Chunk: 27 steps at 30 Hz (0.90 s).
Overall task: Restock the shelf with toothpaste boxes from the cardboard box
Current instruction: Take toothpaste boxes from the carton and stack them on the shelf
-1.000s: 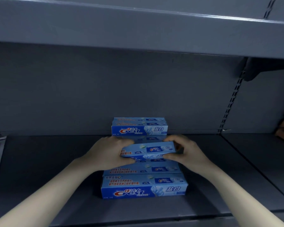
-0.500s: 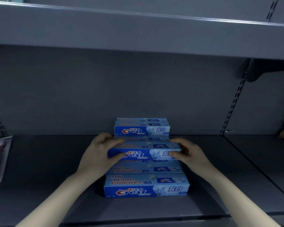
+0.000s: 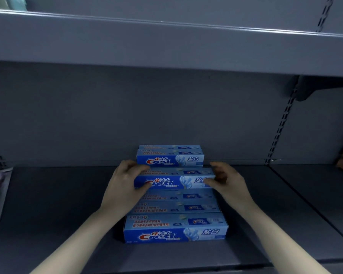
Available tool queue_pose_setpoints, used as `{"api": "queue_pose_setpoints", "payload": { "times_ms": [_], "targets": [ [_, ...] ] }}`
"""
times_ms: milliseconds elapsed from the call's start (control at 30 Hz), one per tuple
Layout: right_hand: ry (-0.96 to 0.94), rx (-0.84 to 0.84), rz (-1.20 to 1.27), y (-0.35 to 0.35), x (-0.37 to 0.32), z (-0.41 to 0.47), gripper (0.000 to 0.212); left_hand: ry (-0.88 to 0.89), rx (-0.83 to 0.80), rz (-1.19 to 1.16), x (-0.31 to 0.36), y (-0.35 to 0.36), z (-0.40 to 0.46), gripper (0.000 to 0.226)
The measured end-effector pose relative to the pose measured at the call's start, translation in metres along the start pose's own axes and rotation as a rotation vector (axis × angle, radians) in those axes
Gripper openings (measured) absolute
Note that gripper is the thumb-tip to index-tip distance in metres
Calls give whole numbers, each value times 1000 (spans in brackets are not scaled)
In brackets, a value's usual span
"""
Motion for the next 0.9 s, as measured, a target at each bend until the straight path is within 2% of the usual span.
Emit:
{"api": "queue_pose_setpoints", "payload": {
  "times_ms": [467,900],
  "targets": [
    [28,43,-64,9,-3,25,37,-42,27,-24,-7,8,24,40],
    [66,50,-104,19,-1,42,41,-110,37,-58,-17,18,37,41]
  ]
}}
Point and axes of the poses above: each hand's wrist, its own z-axis towards the middle knuckle, its own y-axis out of the palm, x = y × z, the point moved 7 cm from there along z, towards the middle knuckle, and after that the axes turned 3 degrees about -z, right-handed, at the moved point
